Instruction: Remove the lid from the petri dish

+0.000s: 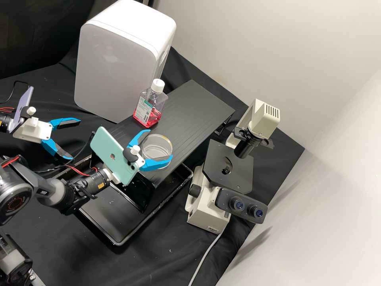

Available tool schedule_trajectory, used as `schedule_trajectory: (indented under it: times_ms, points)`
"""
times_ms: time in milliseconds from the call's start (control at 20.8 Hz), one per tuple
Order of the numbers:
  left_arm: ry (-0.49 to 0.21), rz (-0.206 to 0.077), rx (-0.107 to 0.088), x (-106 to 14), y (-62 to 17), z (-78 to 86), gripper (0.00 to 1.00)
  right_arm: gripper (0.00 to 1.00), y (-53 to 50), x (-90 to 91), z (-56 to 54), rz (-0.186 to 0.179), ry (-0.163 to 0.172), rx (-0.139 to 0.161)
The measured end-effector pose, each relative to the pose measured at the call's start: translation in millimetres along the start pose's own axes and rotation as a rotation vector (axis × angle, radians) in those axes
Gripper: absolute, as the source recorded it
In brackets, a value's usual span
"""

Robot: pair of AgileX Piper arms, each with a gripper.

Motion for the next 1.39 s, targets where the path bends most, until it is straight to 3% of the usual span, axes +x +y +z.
schedule_trajectory:
  times_ms: [192,384,624,864,1200,1392]
  points:
    - [0.000,0.000,0.000,0.0,0.0,0.0,1.00,0.00,-10.5,-1.0,-9.4,-0.043,0.038,-0.001]
    - [0.000,0.000,0.000,0.0,0.0,0.0,1.00,0.00,-18.3,-2.4,-15.5,-0.075,0.064,-0.021]
    - [0.000,0.000,0.000,0.0,0.0,0.0,1.00,0.00,-24.5,-3.0,-17.6,-0.099,0.071,-0.045]
    - [0.000,0.000,0.000,0.0,0.0,0.0,1.00,0.00,-26.8,-3.6,-19.6,-0.109,0.080,-0.046]
    - [0.000,0.000,0.000,0.0,0.0,0.0,1.00,0.00,-32.1,-2.7,-26.3,-0.124,0.110,-0.070]
    - [0.000,0.000,0.000,0.0,0.0,0.0,1.00,0.00,-40.2,-0.7,-24.6,-0.152,0.104,-0.094]
